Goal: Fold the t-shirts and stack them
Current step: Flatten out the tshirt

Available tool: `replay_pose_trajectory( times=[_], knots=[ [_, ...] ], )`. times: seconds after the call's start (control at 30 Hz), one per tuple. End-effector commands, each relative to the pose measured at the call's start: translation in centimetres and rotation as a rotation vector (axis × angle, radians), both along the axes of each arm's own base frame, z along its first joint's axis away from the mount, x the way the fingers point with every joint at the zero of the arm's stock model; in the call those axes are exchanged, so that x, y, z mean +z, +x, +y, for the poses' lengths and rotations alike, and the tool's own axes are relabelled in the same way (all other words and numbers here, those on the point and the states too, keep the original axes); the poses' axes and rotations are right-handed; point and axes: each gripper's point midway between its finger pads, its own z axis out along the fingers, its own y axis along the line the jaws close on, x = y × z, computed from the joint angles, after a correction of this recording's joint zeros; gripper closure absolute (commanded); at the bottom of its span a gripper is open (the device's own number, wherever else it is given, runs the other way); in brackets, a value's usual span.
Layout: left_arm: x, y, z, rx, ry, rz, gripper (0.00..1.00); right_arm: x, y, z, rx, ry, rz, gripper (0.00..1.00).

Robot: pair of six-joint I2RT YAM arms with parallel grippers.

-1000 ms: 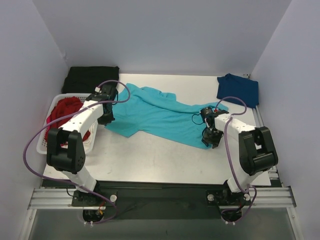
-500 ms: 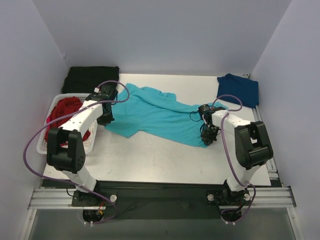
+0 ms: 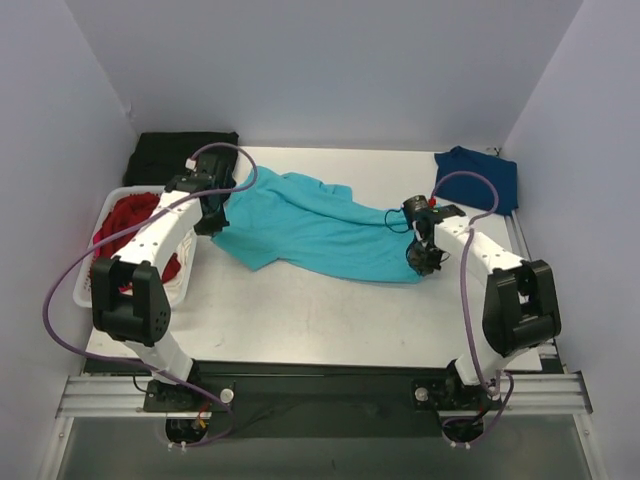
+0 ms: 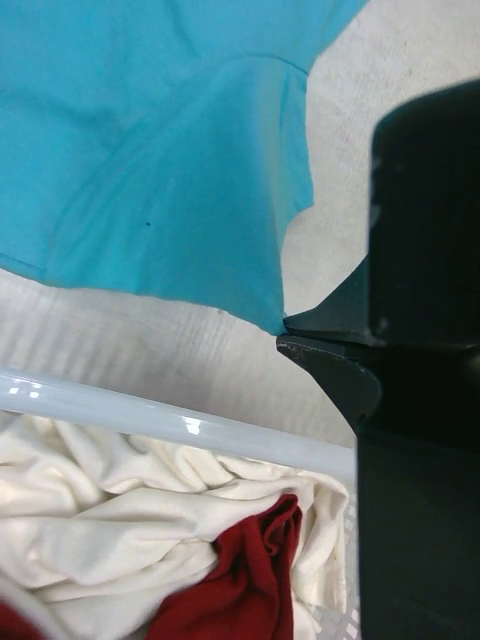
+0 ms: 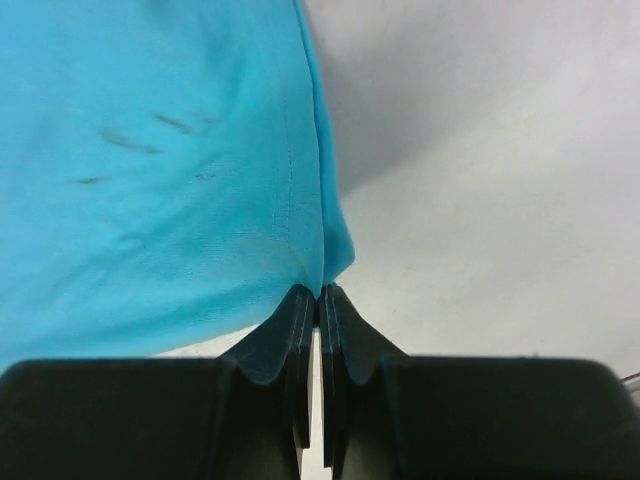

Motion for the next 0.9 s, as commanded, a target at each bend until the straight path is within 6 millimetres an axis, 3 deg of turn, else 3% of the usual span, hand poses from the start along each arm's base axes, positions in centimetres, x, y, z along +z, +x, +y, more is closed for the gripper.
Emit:
replay_pose_trajectory(
  times=[0.0,0.23,0.27,0.33,0.37,0.47,0.53,0.6,0.7,0.8,0.87],
  knots=[
    [4.8,1.8,-0.3,-0.004,-0.041,-0.130,1.00,6.1,1.2,-1.8,0.004,-0.084,-0.123,1.00],
    [11.7,4.6,-0.9,-0.017,-0.073,-0.302,1.00,14.3,3.2,-3.7,-0.022,-0.080,-0.336,1.00],
    [13.8,5.3,-1.1,-0.027,-0.080,-0.353,1.00,15.2,3.4,-3.9,-0.020,-0.079,-0.357,1.00],
    [15.8,6.1,-1.1,-0.035,-0.082,-0.410,1.00,17.9,4.2,-4.6,-0.017,-0.083,-0.425,1.00],
    [18.4,6.8,-1.2,-0.045,-0.089,-0.476,1.00,18.7,4.4,-4.8,-0.012,-0.088,-0.444,1.00],
    [22.5,7.8,-1.7,-0.071,-0.114,-0.595,1.00,22.1,5.2,-5.3,0.002,-0.096,-0.524,1.00],
    [26.5,8.1,-2.0,-0.092,-0.138,-0.703,1.00,24.4,5.7,-5.4,0.023,-0.110,-0.577,1.00],
    [29.8,7.9,-2.4,-0.113,-0.163,-0.784,1.00,25.9,6.0,-5.5,0.036,-0.117,-0.609,1.00],
    [32.9,7.2,-2.7,-0.148,-0.177,-0.865,1.00,29.1,6.1,-5.5,0.050,-0.116,-0.688,1.00],
    [37.7,4.8,-2.5,-0.181,-0.187,-1.004,1.00,32.1,5.4,-5.5,0.064,-0.099,-0.771,1.00],
    [39.3,3.6,-2.3,-0.206,-0.178,-1.051,1.00,33.5,4.6,-5.5,0.069,-0.090,-0.810,1.00]
  ],
)
